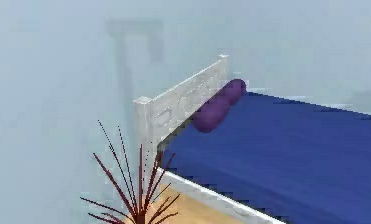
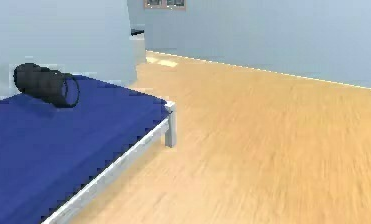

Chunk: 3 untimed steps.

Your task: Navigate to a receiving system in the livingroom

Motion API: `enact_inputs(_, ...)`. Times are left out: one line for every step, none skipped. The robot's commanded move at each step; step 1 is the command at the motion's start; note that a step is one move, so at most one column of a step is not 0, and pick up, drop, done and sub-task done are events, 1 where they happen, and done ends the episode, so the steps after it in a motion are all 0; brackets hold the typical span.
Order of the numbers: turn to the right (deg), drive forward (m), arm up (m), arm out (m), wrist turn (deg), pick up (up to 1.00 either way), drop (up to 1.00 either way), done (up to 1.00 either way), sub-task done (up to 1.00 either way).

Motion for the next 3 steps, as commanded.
enact_inputs(45.0,0.0,0.0,0.0,0.0,0.0,0.0,0.0,0.0)
enact_inputs(45.0,0.0,0.0,0.0,0.0,0.0,0.0,0.0,0.0)
enact_inputs(45.0,0.0,0.0,0.0,0.0,0.0,0.0,0.0,0.0)
